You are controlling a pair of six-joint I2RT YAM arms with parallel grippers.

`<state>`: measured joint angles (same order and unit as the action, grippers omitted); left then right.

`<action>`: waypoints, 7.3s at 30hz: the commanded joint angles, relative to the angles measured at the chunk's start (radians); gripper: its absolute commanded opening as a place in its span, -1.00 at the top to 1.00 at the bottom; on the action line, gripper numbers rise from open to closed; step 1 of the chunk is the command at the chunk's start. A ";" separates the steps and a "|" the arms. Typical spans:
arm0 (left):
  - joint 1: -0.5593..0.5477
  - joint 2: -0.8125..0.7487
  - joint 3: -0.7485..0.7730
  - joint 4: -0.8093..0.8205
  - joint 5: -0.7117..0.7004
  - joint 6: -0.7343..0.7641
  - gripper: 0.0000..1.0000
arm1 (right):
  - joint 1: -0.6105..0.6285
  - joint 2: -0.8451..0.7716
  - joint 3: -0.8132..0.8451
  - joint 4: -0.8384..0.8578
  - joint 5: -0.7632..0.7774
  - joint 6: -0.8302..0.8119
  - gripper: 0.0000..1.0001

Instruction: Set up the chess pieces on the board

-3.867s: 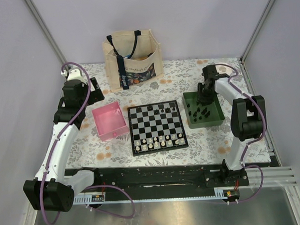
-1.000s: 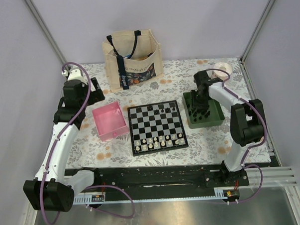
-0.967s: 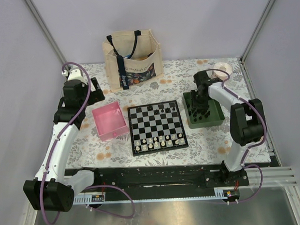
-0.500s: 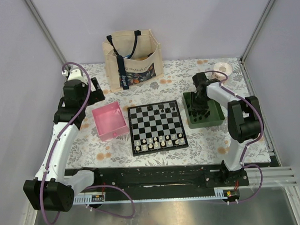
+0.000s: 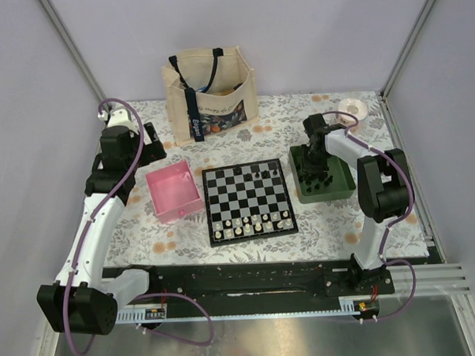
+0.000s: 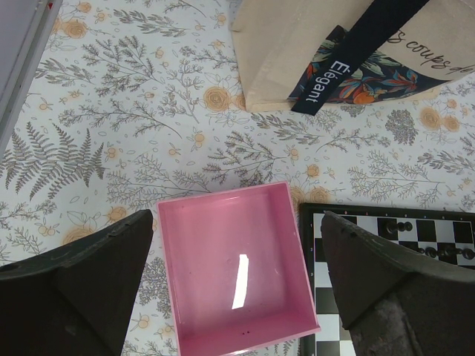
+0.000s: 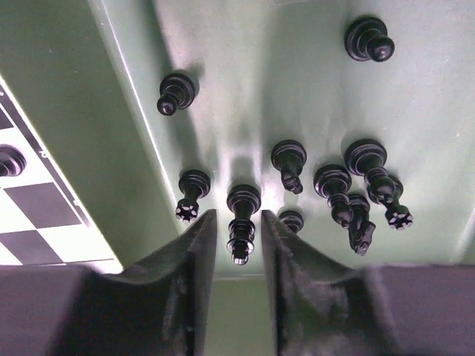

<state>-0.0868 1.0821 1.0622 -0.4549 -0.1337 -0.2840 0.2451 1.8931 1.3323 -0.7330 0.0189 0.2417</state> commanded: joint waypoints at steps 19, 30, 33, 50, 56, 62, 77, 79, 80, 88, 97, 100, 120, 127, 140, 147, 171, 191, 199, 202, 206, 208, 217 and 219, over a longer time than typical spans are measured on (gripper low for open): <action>0.001 0.002 0.010 0.032 0.025 0.005 -0.98 | 0.049 -0.186 0.267 -0.161 0.044 -0.036 0.83; 0.001 -0.013 0.007 0.033 0.013 0.009 -0.98 | 0.236 0.096 0.606 -0.215 -0.011 -0.019 0.84; 0.001 -0.014 0.005 0.035 0.013 0.009 -0.98 | 0.279 0.162 0.669 -0.220 0.019 -0.012 0.84; 0.001 -0.011 0.004 0.033 0.011 0.008 -0.98 | 0.373 0.409 0.904 -0.310 0.015 -0.008 0.84; 0.001 -0.008 0.007 0.035 0.014 0.008 -0.98 | 0.378 0.426 0.897 -0.306 0.010 -0.009 0.84; 0.001 -0.014 0.005 0.033 0.006 0.009 -0.98 | 0.382 0.460 0.901 -0.301 -0.010 -0.007 0.83; 0.001 -0.008 0.007 0.033 0.008 0.011 -0.98 | 0.387 0.495 0.907 -0.284 -0.048 0.005 0.83; 0.001 -0.011 0.004 0.033 0.006 0.009 -0.98 | 0.388 0.500 0.909 -0.284 -0.054 0.007 0.83; 0.002 -0.014 0.005 0.033 0.005 0.009 -0.98 | 0.390 0.503 0.913 -0.284 -0.056 0.007 0.83; 0.001 -0.013 0.005 0.033 0.006 0.009 -0.98 | 0.399 0.526 0.936 -0.295 -0.056 0.011 0.82; 0.001 -0.013 0.007 0.033 0.005 0.011 -0.98 | 0.401 0.523 0.941 -0.286 0.004 0.014 0.81; 0.001 -0.014 0.004 0.033 0.000 0.012 -0.98 | 0.401 0.523 0.941 -0.286 0.006 0.016 0.81; 0.001 -0.014 0.005 0.032 0.003 0.011 -0.98 | 0.399 0.508 0.978 -0.292 -0.040 0.013 0.03; 0.001 -0.016 0.007 0.033 0.003 0.011 -0.98 | 0.396 0.433 1.006 -0.309 0.018 -0.002 -0.01; 0.001 -0.010 0.004 0.033 0.002 0.011 -0.98 | 0.202 -0.013 0.497 -0.102 0.115 0.027 -0.06; 0.001 -0.001 0.008 0.033 0.008 0.011 -0.98 | 0.004 -0.152 0.161 -0.025 0.092 0.033 -0.15; 0.001 -0.002 0.005 0.033 0.002 0.011 -0.98 | -0.023 0.080 0.182 -0.034 0.088 -0.045 0.04; 0.001 -0.005 0.007 0.033 0.002 0.012 -0.98 | -0.024 0.098 0.163 -0.051 0.095 -0.045 0.07; 0.001 -0.005 0.005 0.033 -0.001 0.012 -0.98 | -0.024 0.110 0.171 -0.063 0.084 -0.045 0.08; 0.001 -0.002 0.005 0.033 0.002 0.012 -0.98 | -0.023 0.112 0.171 -0.068 0.090 -0.041 0.08; 0.001 -0.002 0.007 0.033 0.002 0.012 -0.98 | -0.026 0.116 0.171 -0.071 0.084 -0.042 0.08; 0.001 -0.005 0.005 0.033 0.002 0.012 -0.98 | -0.024 0.121 0.174 -0.078 0.082 -0.042 0.08; 0.001 -0.007 0.005 0.033 0.000 0.011 -0.98 | -0.023 0.133 0.188 -0.094 0.090 -0.045 0.12; 0.001 -0.005 0.005 0.033 0.000 0.012 -0.98 | -0.024 0.132 0.188 -0.092 0.088 -0.045 0.16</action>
<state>-0.0868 1.0821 1.0622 -0.4545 -0.1314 -0.2840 0.2161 2.0209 1.4975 -0.8108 0.0944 0.2054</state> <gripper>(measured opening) 0.988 0.435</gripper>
